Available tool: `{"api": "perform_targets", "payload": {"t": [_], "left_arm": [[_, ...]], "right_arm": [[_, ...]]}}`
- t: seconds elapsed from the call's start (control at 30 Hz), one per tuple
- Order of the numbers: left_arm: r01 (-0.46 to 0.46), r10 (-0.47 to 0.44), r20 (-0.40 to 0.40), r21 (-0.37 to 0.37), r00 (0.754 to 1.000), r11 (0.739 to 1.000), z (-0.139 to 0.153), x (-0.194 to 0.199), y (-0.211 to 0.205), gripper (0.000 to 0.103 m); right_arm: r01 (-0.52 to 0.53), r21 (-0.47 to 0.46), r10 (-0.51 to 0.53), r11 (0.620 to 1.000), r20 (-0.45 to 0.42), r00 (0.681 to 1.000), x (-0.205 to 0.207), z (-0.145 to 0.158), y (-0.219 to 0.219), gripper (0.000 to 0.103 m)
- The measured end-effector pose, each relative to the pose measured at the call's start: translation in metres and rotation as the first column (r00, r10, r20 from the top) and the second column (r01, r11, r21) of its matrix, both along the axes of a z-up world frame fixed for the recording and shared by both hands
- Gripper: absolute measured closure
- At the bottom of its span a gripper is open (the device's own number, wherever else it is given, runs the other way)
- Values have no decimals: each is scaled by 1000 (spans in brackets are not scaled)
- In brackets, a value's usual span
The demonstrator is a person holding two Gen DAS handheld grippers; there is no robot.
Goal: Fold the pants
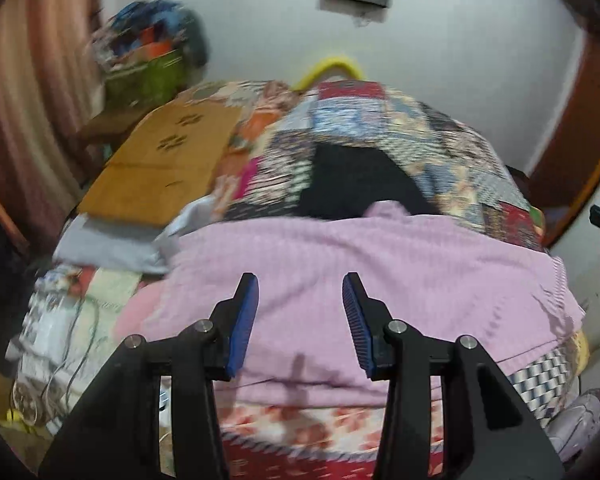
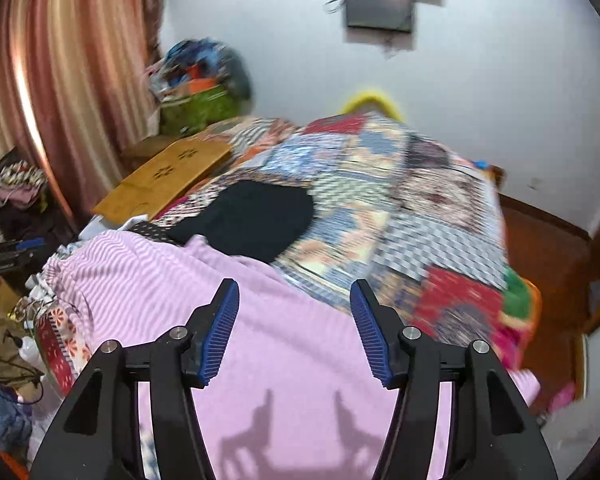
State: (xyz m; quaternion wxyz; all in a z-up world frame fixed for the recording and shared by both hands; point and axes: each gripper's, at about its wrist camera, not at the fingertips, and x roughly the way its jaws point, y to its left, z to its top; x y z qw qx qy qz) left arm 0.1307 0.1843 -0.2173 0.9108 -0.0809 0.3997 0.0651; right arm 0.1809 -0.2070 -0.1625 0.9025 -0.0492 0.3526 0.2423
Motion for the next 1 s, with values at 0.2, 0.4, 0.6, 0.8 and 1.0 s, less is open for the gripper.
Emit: {"api": "perform_targets", "payload": {"t": [0.2, 0.4, 0.6, 0.8, 1.0], "left_arm": [[142, -141, 30, -17, 990, 990, 3, 35, -88, 43], [265, -263, -70, 7, 962, 964, -35, 66, -170, 43], [317, -322, -222, -57, 920, 947, -97, 74, -195, 43], [314, -345, -216, -167, 913, 935, -112, 49, -176, 45], [332, -358, -228, -145, 906, 932, -94, 52, -165, 49]], "right_arm": [[139, -2, -139, 990, -14, 990, -38, -16, -74, 48], [257, 13, -254, 966, -120, 960, -64, -57, -128, 48], [326, 11, -314, 945, -239, 919, -76, -99, -150, 48], [281, 36, -265, 959, -237, 935, -64, -97, -133, 48], [177, 69, -161, 982, -200, 967, -36, -92, -93, 48]]}}
